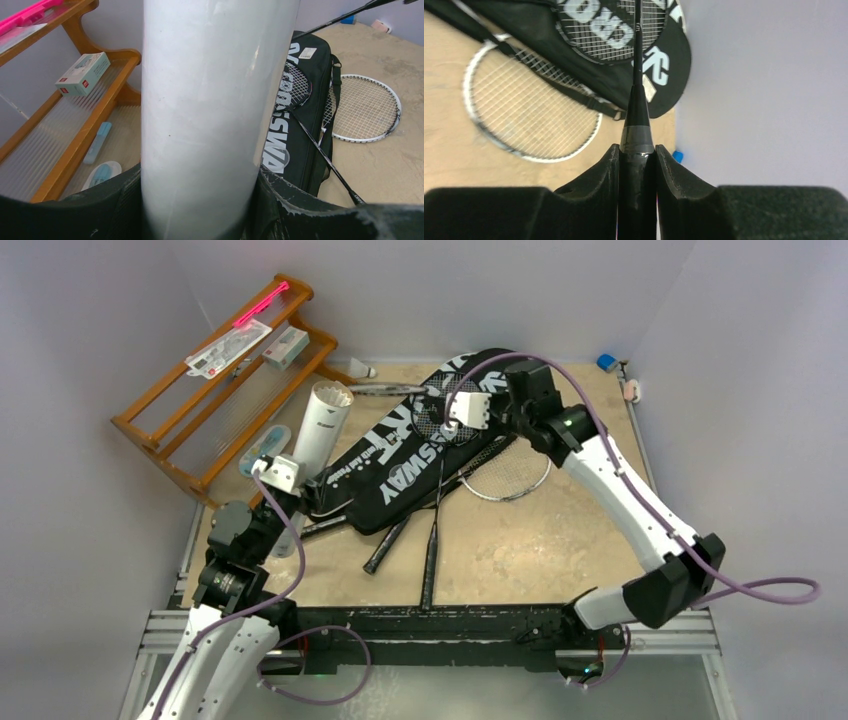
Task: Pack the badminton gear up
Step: Adjust the shuttlecock at the center of the board.
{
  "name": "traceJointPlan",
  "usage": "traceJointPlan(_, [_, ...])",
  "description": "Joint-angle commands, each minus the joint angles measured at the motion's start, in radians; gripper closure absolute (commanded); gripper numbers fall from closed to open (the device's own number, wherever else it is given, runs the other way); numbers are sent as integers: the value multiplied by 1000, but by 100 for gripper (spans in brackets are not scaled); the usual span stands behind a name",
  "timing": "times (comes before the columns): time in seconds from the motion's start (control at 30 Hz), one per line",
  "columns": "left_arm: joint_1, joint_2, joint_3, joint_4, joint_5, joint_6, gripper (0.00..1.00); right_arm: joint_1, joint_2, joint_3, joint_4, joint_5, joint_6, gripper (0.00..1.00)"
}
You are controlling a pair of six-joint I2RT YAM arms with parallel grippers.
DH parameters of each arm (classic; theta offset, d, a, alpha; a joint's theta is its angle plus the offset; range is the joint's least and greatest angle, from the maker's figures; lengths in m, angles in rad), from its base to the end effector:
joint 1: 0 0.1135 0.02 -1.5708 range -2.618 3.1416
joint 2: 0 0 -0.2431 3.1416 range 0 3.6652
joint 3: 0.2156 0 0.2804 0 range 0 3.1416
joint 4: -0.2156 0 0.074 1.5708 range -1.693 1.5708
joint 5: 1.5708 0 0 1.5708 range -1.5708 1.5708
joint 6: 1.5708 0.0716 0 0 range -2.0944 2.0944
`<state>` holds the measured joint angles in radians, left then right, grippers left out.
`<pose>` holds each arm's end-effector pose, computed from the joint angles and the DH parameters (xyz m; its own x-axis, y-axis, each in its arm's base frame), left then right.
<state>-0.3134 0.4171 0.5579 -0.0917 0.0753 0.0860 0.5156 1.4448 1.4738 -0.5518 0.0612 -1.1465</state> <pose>0.1941 -0.0686 0.3170 0.0791 0.0644 -0.9948 0.3735 0.9233 0.0895 0.3393 0.1873 0.3499 0.2276 -0.9165 -0.3289 -0.5795 0.1439 -0.8022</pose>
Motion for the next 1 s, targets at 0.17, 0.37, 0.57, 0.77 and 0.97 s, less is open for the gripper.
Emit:
traceJointPlan(0.17, [11, -10, -3, 63, 22, -22, 61, 32, -177, -2, -155, 53, 157, 100])
traceJointPlan(0.37, [11, -14, -2, 64, 18, -23, 61, 31, -226, -24, 35, 174, 190, 100])
traceJointPlan(0.57, [11, -16, -3, 63, 19, -23, 61, 18, -227, -111, 309, 141, 130, 100])
traceJointPlan(0.77, [11, -16, -3, 61, 20, -21, 61, 13, -70, -26, 349, 149, 71, 100])
traceJointPlan(0.97, [11, -16, -2, 63, 20, -20, 61, 12, 23, 17, 378, 153, 37, 100])
